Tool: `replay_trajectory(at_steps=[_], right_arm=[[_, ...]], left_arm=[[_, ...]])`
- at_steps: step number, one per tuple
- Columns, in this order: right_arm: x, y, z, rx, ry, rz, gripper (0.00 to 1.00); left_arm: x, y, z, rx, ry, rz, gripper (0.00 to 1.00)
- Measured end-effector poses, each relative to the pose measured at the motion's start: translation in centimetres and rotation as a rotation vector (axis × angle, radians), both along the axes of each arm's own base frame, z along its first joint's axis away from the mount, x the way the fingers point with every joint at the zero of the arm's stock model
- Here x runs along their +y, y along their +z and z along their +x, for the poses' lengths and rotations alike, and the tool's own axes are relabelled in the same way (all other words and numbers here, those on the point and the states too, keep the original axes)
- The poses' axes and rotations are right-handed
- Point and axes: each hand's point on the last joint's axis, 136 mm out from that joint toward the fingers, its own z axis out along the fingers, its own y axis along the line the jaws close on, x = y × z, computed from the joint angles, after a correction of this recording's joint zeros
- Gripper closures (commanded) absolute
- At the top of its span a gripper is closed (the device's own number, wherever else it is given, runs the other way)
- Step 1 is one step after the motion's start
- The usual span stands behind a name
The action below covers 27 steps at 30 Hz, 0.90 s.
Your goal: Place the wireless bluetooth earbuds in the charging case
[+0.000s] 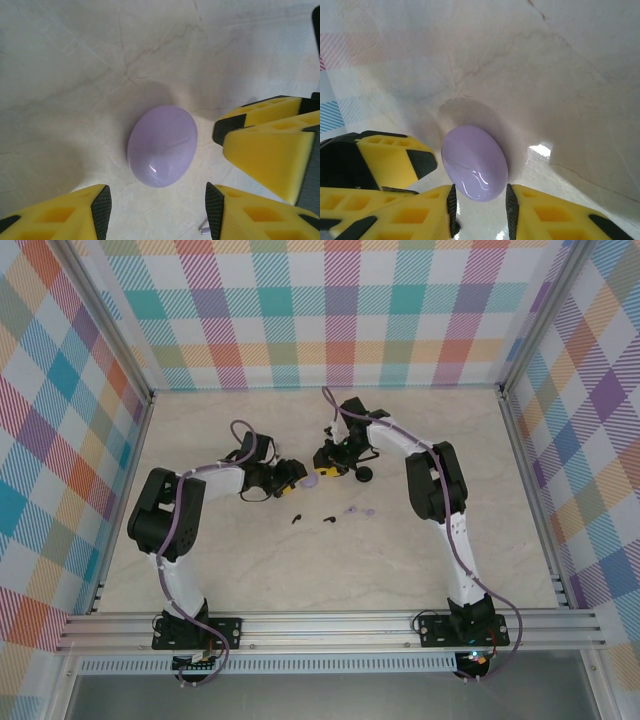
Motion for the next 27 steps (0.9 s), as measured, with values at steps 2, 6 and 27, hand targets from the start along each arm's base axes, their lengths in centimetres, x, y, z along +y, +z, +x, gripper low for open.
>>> replay_trajectory(at_steps=[2,6,27], right_arm=[[0.1,0.0,-0.1,0.004,0.003,0.002,0.67],[0.6,-0.4,-0.1,0.011,0.012,0.005,0.69],[0.7,-1.6,-0.7,0.051,0.013,-0.005,0.76]], left_arm=[[0.0,-0.3,0.0,0.006,0.000,0.002,0.48],[0.0,-0.5,0.0,0.009,0.001,0.002,0.50],[-0.9,-1.4,1.0,0.000,-0.012,-0.036,0.56]])
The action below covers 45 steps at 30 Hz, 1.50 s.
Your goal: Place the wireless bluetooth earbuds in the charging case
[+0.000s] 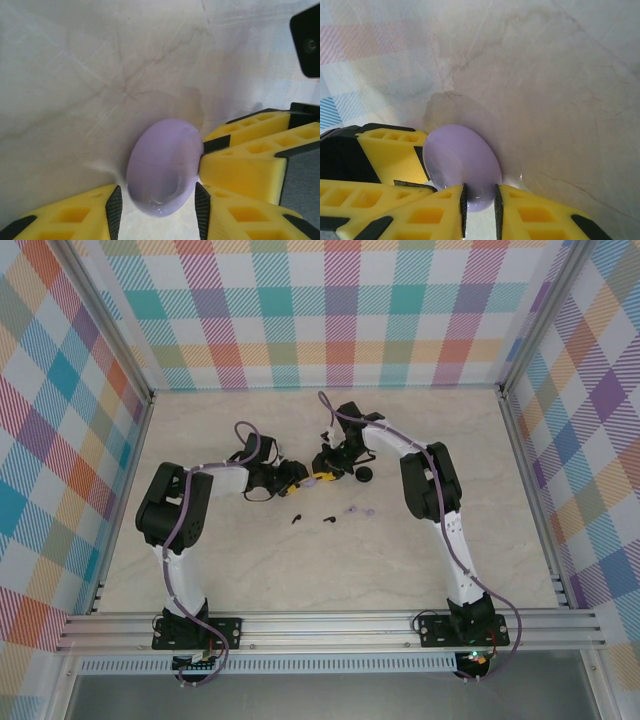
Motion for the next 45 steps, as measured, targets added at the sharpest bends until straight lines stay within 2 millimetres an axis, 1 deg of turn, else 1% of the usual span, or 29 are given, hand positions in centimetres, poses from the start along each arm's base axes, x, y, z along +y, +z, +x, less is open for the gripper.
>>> replay_trajectory(at_steps=[8,12,16,20,22,24,26,30,33,36,38,39,41,43,45], right_arm=[[0.0,0.0,0.0,0.000,0.000,0.000,0.76],[-0.1,0.0,0.0,0.000,-0.001,0.000,0.76],[-0.1,0.0,0.0,0.001,-0.001,0.002,0.76],[-0.3,0.0,0.3,-0.001,-0.008,0.000,0.76],[-0.5,0.0,0.5,-0.003,-0.013,0.001,0.76],[-0.7,0.1,0.6,-0.007,-0.016,0.001,0.75],[-0.9,0.1,0.5,-0.013,-0.022,-0.006,0.71],[-1.6,1.1,-0.7,-0.006,-0.036,-0.014,0.64],[-2.2,3.6,-1.3,-0.041,-0.047,0.003,0.57],[-3.2,7.5,-1.1,-0.123,-0.075,0.042,0.50],[-4.4,10.7,-0.9,-0.208,-0.104,0.082,0.47],[-4.9,11.9,-1.0,-0.249,-0.114,0.099,0.45],[-6.0,14.3,-1.4,-0.349,-0.131,0.141,0.42],[-7.0,16.3,-2.0,-0.423,-0.140,0.175,0.39],[-7.1,18.2,-2.5,-0.468,-0.121,0.228,0.39]], left_arm=[[-0.5,0.0,0.7,0.008,-0.005,-0.017,0.56],[-0.6,0.0,0.8,0.010,-0.009,-0.022,0.58],[-0.6,-0.2,0.9,0.011,-0.008,-0.020,0.65],[-0.7,-0.1,1.4,-0.013,-0.007,-0.026,0.73],[-0.8,0.1,1.6,-0.024,-0.008,-0.030,0.81],[-0.8,0.3,1.8,-0.039,-0.008,-0.034,0.82],[-0.8,0.3,1.9,-0.041,-0.006,-0.036,0.83],[-0.7,0.6,1.6,-0.059,0.000,-0.030,0.84],[-0.2,1.4,1.2,-0.076,0.015,-0.018,0.83],[0.0,3.7,1.1,-0.123,0.021,-0.027,0.83],[0.0,6.2,1.1,-0.179,0.021,-0.046,0.81],[0.0,7.3,1.1,-0.205,0.019,-0.055,0.80],[0.0,10.3,1.2,-0.283,0.016,-0.079,0.81],[-0.1,13.2,1.1,-0.356,0.007,-0.106,0.81],[-0.3,15.9,0.9,-0.425,-0.005,-0.137,0.82]])
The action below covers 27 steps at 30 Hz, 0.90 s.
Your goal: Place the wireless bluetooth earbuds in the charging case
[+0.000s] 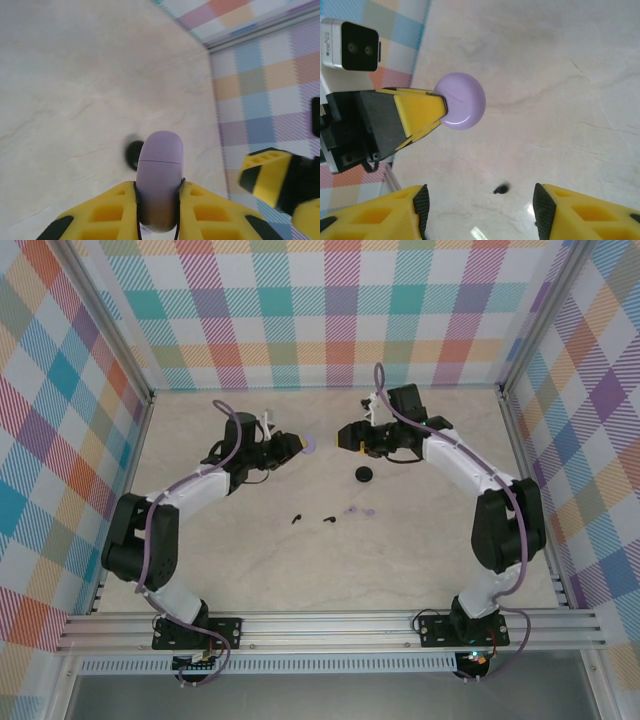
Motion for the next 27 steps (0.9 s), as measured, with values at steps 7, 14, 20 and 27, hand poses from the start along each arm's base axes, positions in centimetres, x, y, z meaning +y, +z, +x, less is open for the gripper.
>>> replay_trajectory(at_steps=[7,14,20,27], right_arm=[[1.1,4.1,-1.3,-0.053,0.150,0.186,0.41],[2.7,6.5,-2.9,-0.081,0.263,0.294,0.39],[4.2,7.6,-3.4,-0.088,0.320,0.337,0.40],[4.5,8.8,-3.2,-0.104,0.338,0.366,0.47]], left_arm=[[-0.4,7.4,-1.7,-0.200,-0.059,-0.084,0.83],[-0.9,11.6,-3.7,-0.330,-0.115,-0.119,0.83],[-2.0,11.8,-4.7,-0.338,-0.164,-0.128,0.83],[-2.1,11.8,-4.9,-0.348,-0.177,-0.123,0.83]])
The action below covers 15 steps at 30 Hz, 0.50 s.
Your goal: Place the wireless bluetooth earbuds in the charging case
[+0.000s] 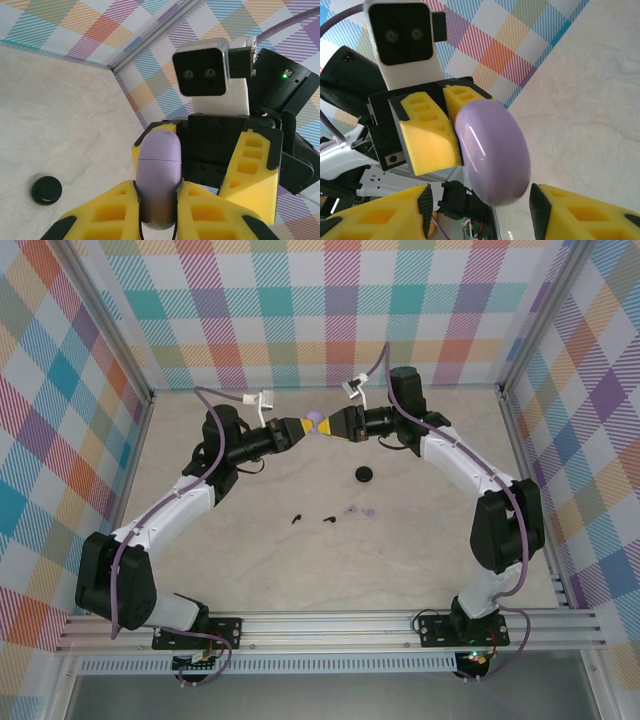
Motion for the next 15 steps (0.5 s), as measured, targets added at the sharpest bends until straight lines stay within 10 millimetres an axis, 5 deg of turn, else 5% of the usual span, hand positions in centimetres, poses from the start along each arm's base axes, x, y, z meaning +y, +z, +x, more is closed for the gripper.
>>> replay_trajectory(at_steps=[9,15], right_arm=[[0.11,0.20,0.10,-0.003,0.005,0.010,0.50],[0.19,0.09,0.28,0.002,0.006,0.011,0.64]], left_arm=[[-0.41,0.02,-0.35,0.000,-0.016,-0.001,0.83],[-0.46,0.09,-0.40,-0.003,-0.018,-0.002,0.83]])
